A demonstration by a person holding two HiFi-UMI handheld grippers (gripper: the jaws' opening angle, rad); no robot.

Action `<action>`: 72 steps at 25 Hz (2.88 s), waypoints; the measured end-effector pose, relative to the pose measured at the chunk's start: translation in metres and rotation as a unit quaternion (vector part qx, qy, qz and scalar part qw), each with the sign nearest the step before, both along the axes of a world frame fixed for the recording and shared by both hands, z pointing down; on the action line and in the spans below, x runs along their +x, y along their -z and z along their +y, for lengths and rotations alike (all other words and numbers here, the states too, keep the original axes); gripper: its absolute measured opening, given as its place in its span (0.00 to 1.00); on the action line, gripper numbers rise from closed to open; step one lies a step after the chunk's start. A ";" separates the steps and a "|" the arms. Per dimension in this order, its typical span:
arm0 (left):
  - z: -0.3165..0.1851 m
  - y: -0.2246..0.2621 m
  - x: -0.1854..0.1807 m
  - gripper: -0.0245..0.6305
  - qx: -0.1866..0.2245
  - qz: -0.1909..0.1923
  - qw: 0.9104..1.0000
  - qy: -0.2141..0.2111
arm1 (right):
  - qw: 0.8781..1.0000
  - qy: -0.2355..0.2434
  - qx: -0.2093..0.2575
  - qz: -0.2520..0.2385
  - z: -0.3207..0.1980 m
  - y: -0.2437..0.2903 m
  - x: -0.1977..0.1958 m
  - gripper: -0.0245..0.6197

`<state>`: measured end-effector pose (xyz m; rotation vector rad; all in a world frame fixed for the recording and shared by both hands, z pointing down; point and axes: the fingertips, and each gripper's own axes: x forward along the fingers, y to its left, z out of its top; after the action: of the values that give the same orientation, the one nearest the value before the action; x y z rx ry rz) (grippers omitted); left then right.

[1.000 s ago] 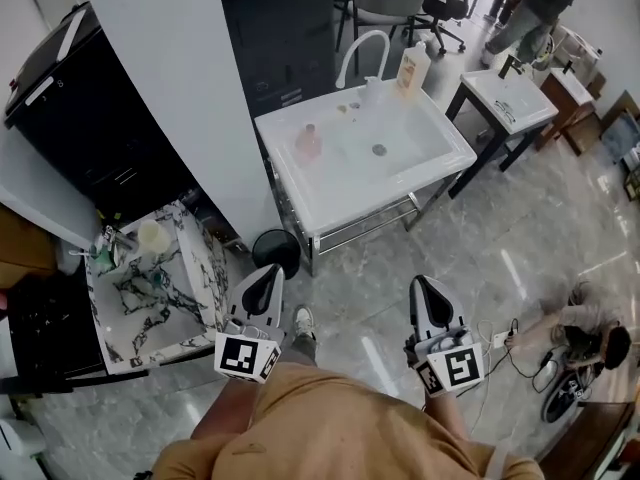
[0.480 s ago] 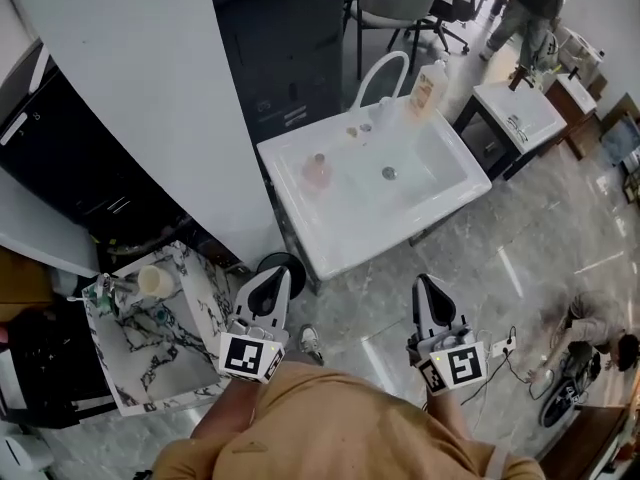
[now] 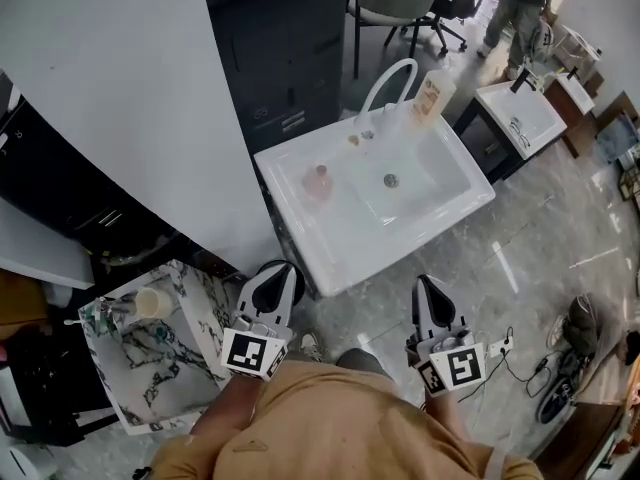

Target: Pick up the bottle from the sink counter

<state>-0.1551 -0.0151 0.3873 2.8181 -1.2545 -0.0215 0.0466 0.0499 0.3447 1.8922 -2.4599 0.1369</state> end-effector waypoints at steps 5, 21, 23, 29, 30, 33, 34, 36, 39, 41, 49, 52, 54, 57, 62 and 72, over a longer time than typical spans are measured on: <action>-0.017 0.006 0.007 0.04 0.004 0.003 1.000 0.005 | 1.000 0.004 0.004 -0.005 -0.020 0.004 0.006 0.04; -0.070 0.012 0.039 0.04 0.011 -0.001 0.997 0.070 | 0.997 0.077 0.002 -0.011 -0.092 0.003 0.044 0.04; -0.078 0.004 0.041 0.04 0.008 -0.001 0.998 0.069 | 0.997 0.074 -0.006 -0.014 -0.094 -0.004 0.047 0.04; -0.103 -0.018 0.050 0.04 -0.009 -0.021 0.998 0.066 | 0.997 0.075 -0.024 -0.018 -0.101 -0.019 0.050 0.04; -0.107 -0.024 0.051 0.04 -0.013 -0.026 0.998 0.065 | 0.997 0.076 -0.025 -0.019 -0.102 -0.021 0.050 0.04; -0.122 -0.040 0.056 0.08 -0.027 -0.036 0.997 0.063 | 0.996 0.078 -0.030 -0.019 -0.105 -0.024 0.050 0.04; -0.127 -0.045 0.057 0.08 -0.032 -0.039 0.997 0.062 | 0.996 0.079 -0.032 -0.018 -0.106 -0.025 0.051 0.04; -0.137 -0.056 0.061 0.09 -0.040 -0.044 0.996 0.060 | 0.996 0.079 -0.037 -0.018 -0.108 -0.028 0.052 0.04; -0.152 -0.071 0.067 0.12 -0.051 -0.052 0.996 0.057 | 0.996 0.079 -0.044 -0.017 -0.110 -0.032 0.052 0.04; -0.161 -0.079 0.071 0.13 -0.057 -0.055 0.995 0.058 | 0.996 0.078 -0.049 -0.016 -0.111 -0.035 0.053 0.04; -0.188 -0.104 0.080 0.16 -0.071 -0.068 0.993 0.062 | 0.995 0.073 -0.066 -0.021 -0.116 -0.048 0.064 0.04; -0.199 -0.114 0.082 0.17 -0.078 -0.072 0.992 0.064 | 0.994 0.073 -0.075 -0.023 -0.118 -0.054 0.065 0.04; -0.206 -0.122 0.084 0.18 -0.083 -0.076 0.992 0.065 | 0.994 0.075 -0.078 -0.025 -0.120 -0.058 0.066 0.04; -0.217 -0.134 0.090 0.19 -0.089 -0.085 0.990 0.064 | 0.993 0.077 -0.083 -0.027 -0.122 -0.063 0.068 0.04; -0.235 -0.154 0.099 0.22 -0.109 -0.093 0.988 0.064 | 0.992 0.075 -0.093 -0.029 -0.125 -0.071 0.073 0.04; -0.262 -0.187 0.111 0.26 -0.142 -0.094 0.983 0.073 | 0.991 0.070 -0.108 -0.032 -0.130 -0.083 0.086 0.04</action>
<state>-0.0436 -0.2776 0.5743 2.5289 -1.3729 0.3940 0.1326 -0.0804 0.4276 1.6487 -2.4892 0.4460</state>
